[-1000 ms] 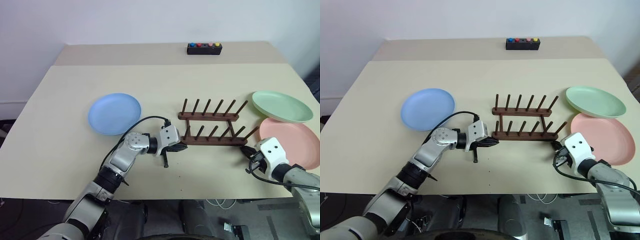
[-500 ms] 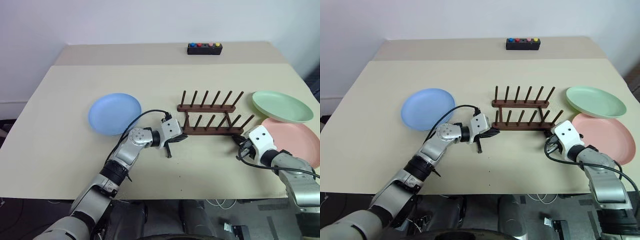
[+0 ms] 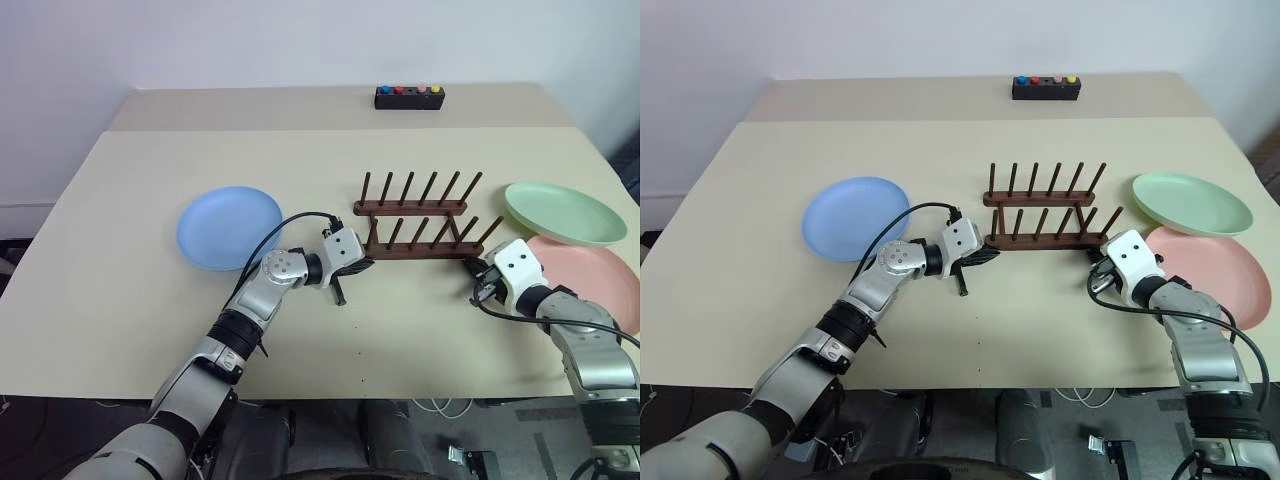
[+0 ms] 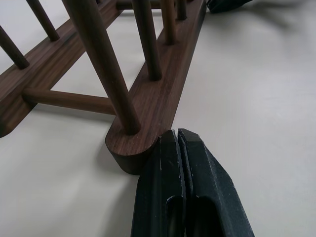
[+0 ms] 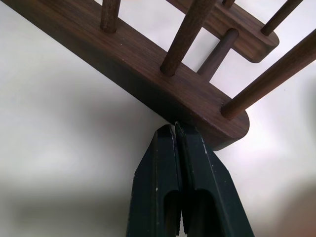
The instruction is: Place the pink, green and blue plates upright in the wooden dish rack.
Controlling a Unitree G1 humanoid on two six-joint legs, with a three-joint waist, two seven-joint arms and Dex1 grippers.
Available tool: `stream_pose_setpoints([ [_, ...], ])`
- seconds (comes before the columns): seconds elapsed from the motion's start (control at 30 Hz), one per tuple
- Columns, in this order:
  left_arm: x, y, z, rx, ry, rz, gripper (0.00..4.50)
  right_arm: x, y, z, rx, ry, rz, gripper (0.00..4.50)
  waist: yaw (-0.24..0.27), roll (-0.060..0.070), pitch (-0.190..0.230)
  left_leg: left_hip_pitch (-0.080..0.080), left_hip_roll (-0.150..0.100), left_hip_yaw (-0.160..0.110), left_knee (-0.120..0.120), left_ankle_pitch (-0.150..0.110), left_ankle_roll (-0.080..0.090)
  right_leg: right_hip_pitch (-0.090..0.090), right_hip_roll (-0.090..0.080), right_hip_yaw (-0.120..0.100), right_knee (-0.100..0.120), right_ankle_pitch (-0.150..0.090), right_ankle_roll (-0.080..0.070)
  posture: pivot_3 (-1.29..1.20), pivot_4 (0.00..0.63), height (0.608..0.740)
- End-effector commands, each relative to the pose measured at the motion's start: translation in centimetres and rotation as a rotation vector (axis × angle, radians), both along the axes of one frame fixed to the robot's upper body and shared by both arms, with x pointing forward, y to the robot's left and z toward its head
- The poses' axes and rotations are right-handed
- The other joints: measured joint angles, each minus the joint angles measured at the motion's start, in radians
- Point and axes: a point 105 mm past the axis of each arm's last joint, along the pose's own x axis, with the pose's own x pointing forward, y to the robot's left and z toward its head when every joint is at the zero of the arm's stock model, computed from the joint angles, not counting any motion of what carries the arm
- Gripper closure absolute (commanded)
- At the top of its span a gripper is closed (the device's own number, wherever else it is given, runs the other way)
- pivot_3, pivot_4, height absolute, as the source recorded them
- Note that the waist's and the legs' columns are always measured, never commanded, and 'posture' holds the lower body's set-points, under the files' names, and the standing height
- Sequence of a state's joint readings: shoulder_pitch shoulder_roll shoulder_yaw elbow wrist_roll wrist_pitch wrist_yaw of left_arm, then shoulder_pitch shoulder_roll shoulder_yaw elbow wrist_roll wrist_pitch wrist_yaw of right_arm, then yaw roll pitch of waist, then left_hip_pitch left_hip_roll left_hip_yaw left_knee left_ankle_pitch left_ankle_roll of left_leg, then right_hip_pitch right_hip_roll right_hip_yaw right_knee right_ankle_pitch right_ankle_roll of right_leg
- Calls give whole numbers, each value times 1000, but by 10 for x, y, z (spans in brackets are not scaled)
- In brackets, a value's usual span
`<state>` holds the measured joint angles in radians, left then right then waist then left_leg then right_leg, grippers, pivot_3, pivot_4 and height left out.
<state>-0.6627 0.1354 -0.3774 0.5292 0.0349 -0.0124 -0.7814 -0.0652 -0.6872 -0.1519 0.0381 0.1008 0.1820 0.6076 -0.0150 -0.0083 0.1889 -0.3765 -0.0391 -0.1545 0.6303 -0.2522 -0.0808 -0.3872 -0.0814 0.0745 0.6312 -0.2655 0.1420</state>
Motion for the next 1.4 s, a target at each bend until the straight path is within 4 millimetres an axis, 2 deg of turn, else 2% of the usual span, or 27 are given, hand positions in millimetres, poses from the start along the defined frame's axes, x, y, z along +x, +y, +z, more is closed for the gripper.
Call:
stream_pose_setpoints([
  [0.03, 3, 16, -5, 15, 3, 50, 4488, -17, -6, 11, -14, -13, 19, 4431, 1, 0, 0, 0, 0, 0, -1, 0, 0, 0, 0, 0, 0, 0, 0, 0, 150, 740],
  [0.1, -1, 20, -4, 9, 5, 43, 4488, -27, -3, 20, 26, -17, 53, 4431, 0, 0, 0, 0, 0, 0, -1, 0, 0, -1, 0, 0, 0, 0, 0, 0, 150, 740],
  [0.2, -12, 25, 1, -18, 19, 10, 4500, -43, -7, 39, 93, -20, 52, 3679, -6, 1, 0, 0, 0, 0, -2, 0, 0, -1, 0, 1, 0, 0, 0, 0, 150, 740],
  [0.27, -21, 30, 5, -26, 8, -24, 4500, -57, -15, 46, 63, 3, 43, 2722, -5, 1, 0, 0, 0, 0, -3, 0, 0, -2, 0, 1, 0, 0, 0, 0, 150, 740],
  [0.33, -32, 36, 8, -28, 15, -56, 4500, -68, -33, 53, -1, 21, -14, 1569, -1, 1, 0, 0, 0, 0, -2, 0, 0, -1, 0, 1, 0, 0, 0, 0, 150, 740],
  [0.4, -40, 40, 11, -43, 35, -80, 4500, -76, -52, 55, -60, 42, -79, 606, 2, 0, 0, -1, 0, 0, -2, 0, 0, -1, 0, 1, 0, -1, 0, 0, 150, 740],
  [0.53, -48, 42, 17, -68, 60, -106, 4500, -84, -65, 57, -29, 66, -129, 606, 3, 0, 1, -1, 0, 0, 0, 0, 0, -1, 0, 1, 0, -1, 0, 0, 150, 740],
  [0.87, -53, 38, 13, -49, 66, -117, 4500, -83, -64, 19, -27, 198, -169, 606, 2, 0, 1, -2, 0, 1, -1, 0, 0, -2, 0, 1, -1, -1, 0, 0, 150, 740],
  [0.97, -53, 37, 12, -49, 66, -114, 4500, -83, -71, 14, -76, 213, -201, 1348, 3, 0, 1, -2, 0, 1, -1, 0, 0, -2, 0, 1, -1, -1, 0, 0, 150, 740],
  [1.17, -52, 38, 10, -40, 59, -106, 4500, -86, -74, 19, -101, 206, -205, 4377, 3, 0, 1, -2, 0, 1, -1, 0, 0, -2, 0, 1, -1, -1, 0, 0, 150, 740],
  [1.4, -53, 35, 10, -43, 61, -115, 4500, -100, -73, 33, -169, 194, -180, 4450, 5, 0, 1, -3, 0, 1, -1, 0, 0, -2, 0, 1, -1, -1, 0, 0, 150, 740],
])
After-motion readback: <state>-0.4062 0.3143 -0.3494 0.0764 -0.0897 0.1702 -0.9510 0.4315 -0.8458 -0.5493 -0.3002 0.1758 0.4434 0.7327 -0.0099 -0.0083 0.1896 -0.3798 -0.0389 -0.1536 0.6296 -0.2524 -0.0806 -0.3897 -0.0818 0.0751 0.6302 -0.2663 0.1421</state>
